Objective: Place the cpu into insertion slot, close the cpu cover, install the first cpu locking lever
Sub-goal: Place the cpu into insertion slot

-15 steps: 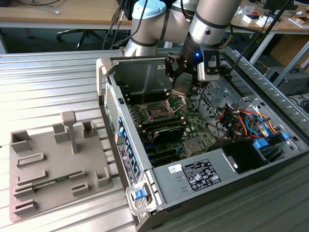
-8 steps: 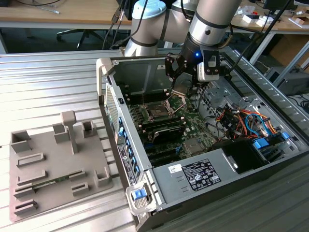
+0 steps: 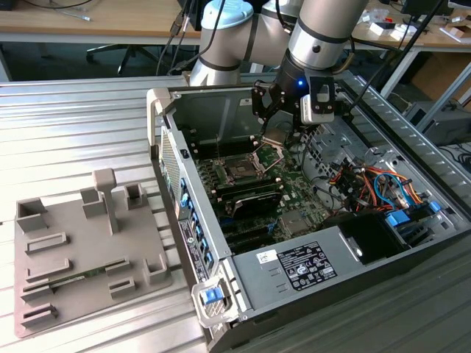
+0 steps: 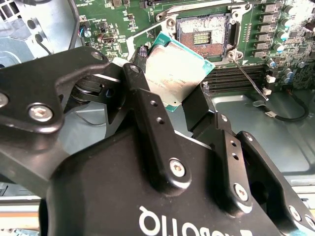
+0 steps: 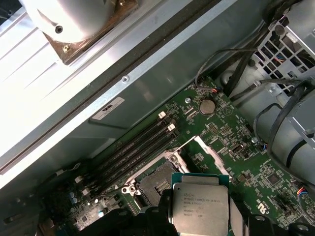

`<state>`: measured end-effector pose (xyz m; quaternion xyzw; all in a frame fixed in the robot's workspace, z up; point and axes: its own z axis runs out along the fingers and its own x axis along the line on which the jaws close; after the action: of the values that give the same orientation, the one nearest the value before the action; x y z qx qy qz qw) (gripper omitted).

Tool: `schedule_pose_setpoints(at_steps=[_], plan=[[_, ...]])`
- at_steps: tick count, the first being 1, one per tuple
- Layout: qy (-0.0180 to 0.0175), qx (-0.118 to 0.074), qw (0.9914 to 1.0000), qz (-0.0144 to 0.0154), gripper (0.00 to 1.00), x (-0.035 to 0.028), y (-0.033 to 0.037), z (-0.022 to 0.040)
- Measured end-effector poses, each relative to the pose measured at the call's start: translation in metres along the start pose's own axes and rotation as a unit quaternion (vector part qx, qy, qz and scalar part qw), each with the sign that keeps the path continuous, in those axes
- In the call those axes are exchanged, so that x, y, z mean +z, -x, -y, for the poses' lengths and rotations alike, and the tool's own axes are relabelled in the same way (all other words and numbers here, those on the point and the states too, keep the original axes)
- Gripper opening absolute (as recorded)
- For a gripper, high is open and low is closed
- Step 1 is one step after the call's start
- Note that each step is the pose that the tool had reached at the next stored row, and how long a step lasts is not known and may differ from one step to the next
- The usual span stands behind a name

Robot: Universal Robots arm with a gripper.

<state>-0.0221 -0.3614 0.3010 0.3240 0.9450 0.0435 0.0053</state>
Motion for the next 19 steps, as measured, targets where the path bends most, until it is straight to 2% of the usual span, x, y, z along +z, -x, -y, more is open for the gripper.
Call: schedule_pose_setpoints(at_steps=[19], plan=[[-0.0015, 0.011, 0.99993, 0.0024, 0.55, 0.0003, 0.0000, 0.0000]])
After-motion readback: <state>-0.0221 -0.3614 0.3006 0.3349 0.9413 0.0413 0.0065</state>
